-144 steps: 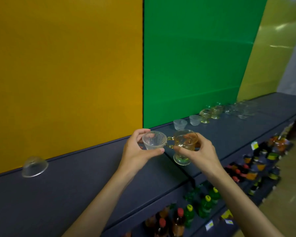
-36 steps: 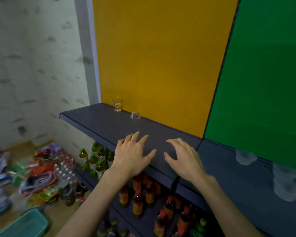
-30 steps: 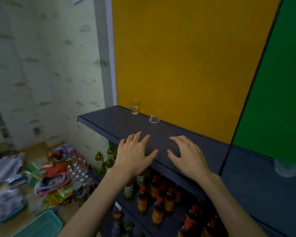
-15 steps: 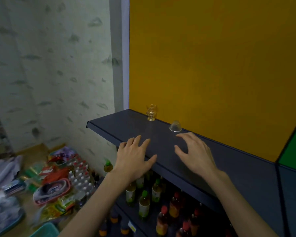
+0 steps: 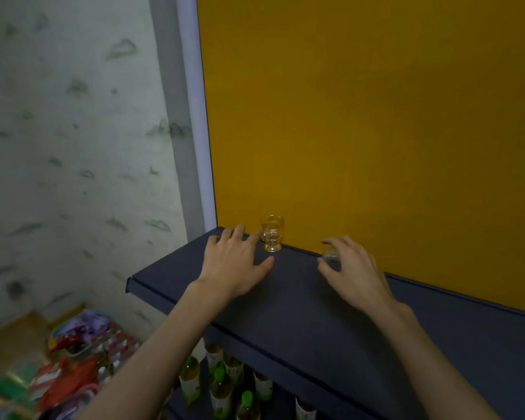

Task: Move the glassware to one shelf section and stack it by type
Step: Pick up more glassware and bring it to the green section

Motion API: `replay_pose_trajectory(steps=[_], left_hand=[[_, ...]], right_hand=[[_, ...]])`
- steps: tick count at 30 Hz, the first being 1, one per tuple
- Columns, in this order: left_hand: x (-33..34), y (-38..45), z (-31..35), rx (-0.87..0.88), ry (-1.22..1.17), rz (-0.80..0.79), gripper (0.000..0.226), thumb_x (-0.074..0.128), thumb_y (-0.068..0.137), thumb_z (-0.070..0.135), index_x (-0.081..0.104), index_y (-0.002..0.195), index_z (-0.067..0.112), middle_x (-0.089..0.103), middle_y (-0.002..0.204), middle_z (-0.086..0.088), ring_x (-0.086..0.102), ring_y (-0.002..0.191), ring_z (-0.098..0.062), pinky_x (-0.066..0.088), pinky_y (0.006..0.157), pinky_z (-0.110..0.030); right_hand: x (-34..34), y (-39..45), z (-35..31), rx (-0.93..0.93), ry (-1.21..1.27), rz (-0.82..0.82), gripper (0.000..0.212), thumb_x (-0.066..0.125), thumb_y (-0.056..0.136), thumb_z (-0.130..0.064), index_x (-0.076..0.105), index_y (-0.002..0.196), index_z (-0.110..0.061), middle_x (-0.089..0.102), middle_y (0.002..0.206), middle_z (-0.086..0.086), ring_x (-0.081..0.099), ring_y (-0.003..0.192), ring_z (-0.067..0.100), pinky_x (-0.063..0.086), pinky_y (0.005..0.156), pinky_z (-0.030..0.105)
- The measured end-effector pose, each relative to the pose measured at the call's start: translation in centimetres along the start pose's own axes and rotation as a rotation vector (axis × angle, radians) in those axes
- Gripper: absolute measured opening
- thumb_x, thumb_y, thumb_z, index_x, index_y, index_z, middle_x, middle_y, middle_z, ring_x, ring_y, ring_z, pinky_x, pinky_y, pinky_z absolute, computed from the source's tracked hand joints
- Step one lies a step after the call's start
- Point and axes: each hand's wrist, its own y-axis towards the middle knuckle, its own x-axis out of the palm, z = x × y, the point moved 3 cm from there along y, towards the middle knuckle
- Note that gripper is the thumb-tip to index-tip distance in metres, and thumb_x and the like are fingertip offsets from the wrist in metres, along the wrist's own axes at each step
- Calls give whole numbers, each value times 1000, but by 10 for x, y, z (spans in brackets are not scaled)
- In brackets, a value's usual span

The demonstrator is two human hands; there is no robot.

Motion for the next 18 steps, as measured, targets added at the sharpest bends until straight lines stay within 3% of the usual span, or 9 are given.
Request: replay_pose_trajectory(steps=[9, 13, 18], left_hand=[[61, 83, -25, -56, -213, -6, 78, 37, 90, 74, 38, 148, 22, 51, 143, -7, 48, 131, -32, 39, 102, -47], [88, 120, -33, -37, -308, 1, 81, 45, 87, 74, 37, 144, 18, 56, 134, -8, 54, 122, -33, 44, 96, -47], [105, 158, -44, -40, -450, -15, 98, 60, 81, 72, 28, 150, 10, 53, 138, -13, 54, 123, -35, 46, 92, -45]], right_hand=[[24, 17, 32, 145, -158, -3, 41, 60, 92, -41, 55, 131, -27, 60, 117, -5, 60, 103, 18, 38, 71, 28], [39, 23, 35, 244, -204, 3, 45, 60, 92, -41, 53, 133, -27, 60, 119, -3, 59, 107, 21, 42, 75, 31], [56, 34, 34, 352, -243, 3, 48, 58, 92, -43, 50, 136, -26, 59, 124, -2, 58, 112, 22, 46, 84, 35]])
